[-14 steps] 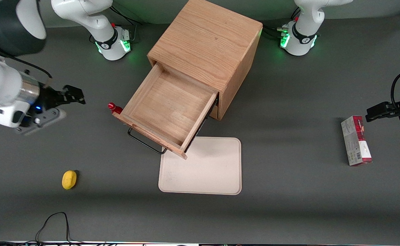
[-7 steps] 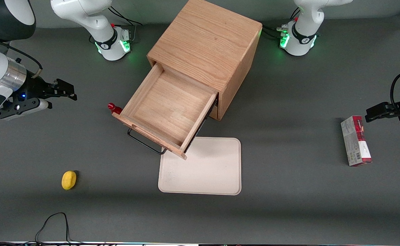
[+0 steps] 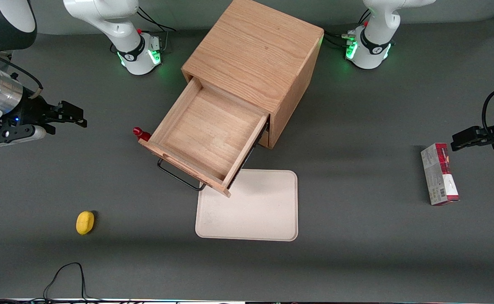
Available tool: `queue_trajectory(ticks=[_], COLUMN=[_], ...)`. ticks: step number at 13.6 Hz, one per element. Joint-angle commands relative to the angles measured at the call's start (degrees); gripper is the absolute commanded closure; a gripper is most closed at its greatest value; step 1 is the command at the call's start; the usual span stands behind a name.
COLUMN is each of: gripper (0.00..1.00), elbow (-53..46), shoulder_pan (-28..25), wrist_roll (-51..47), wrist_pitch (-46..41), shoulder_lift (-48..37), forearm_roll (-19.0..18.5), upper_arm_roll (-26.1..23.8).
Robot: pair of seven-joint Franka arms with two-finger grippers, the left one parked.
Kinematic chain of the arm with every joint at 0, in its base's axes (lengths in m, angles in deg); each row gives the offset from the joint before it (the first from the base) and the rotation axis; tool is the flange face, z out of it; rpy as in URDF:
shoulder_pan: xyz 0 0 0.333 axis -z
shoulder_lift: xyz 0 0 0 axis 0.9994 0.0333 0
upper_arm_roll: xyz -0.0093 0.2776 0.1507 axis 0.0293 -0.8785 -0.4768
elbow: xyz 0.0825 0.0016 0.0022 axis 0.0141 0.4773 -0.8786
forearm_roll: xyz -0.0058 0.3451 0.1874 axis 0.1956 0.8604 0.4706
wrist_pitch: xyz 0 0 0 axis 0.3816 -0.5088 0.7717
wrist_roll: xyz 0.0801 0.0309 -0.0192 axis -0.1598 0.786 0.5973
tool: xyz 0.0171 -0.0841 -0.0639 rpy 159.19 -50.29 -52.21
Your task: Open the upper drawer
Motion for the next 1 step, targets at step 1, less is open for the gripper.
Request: queue_trajectory(ticks=[1], gripper=[0.00], elbow=[-1.68], shoulder_pan=[0.06], wrist_roll=[-2.16], wrist_pitch=[-0.53], shoulder_lift=[0.19], forearm_roll=[-0.38], upper_arm_roll=[-1.06])
